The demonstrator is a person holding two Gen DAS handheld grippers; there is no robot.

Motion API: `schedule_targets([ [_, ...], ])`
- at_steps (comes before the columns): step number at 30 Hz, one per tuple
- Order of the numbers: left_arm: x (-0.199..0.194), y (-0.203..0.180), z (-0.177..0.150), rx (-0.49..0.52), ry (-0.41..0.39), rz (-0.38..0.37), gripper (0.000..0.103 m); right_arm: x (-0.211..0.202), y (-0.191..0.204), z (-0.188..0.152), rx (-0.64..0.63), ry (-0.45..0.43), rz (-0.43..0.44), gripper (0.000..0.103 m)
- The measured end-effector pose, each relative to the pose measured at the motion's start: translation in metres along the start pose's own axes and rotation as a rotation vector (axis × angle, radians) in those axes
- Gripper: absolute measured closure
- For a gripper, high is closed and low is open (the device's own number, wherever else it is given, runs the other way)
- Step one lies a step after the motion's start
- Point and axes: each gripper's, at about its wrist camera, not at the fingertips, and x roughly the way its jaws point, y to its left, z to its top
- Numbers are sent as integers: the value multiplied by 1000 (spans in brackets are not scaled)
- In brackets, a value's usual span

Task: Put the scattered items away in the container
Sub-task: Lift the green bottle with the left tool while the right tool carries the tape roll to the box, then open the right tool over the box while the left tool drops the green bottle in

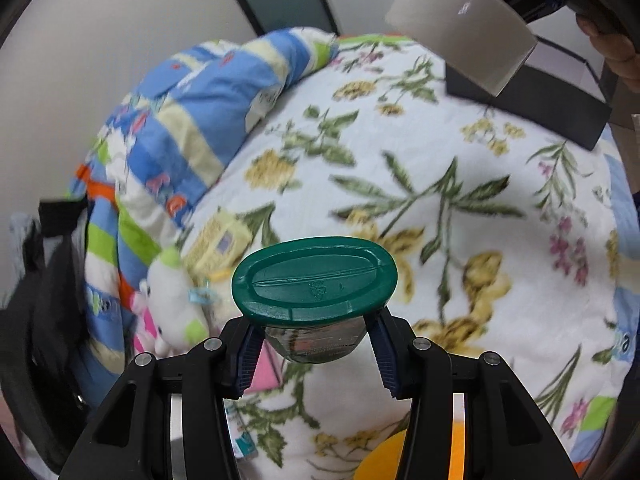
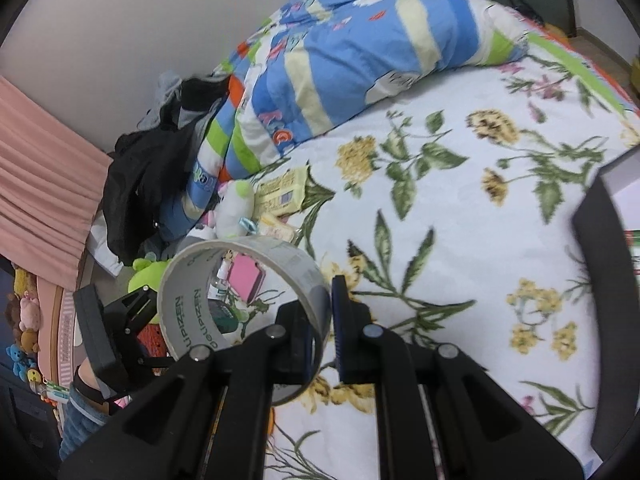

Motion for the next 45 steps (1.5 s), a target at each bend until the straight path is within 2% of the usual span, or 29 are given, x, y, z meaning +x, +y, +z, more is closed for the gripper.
schedule_targets([
  [3,-12,-17,25,32,-29,-4,53,-29,-19,-1,16,-31,-18,92],
  [11,-37,-93,116,149,-121,-41,53,-118,-99,-18,82,-112,-115,92],
  [22,-40,-231,252,301,-226,-153,53,-224,-215,-48,192,-191,-257,92],
  [28,-10,-287,308,330,-250,-231,53,-238,-273,-60,248,-179,-326,92],
  [34,37,-317,338,336,-211,-273,53,-215,-311,-58,266,-126,-397,91],
  [35,49,-320,341,332,-183,-272,53,-207,-315,-57,263,-102,-413,89],
  [36,59,-320,343,322,-158,-277,53,-198,-319,-56,265,-72,-413,81],
  [37,65,-319,343,312,-146,-284,53,-190,-323,-56,268,-53,-410,64],
  [38,71,-318,342,303,-136,-275,52,-185,-325,-56,267,-44,-418,53],
  [39,74,-318,341,297,-132,-268,51,-180,-325,-55,258,-41,-439,37],
  [40,77,-315,339,290,-133,-257,50,-177,-325,-55,247,-44,-462,33],
  [45,66,-295,341,224,-174,-268,48,-181,-321,-55,251,-65,-480,33],
])
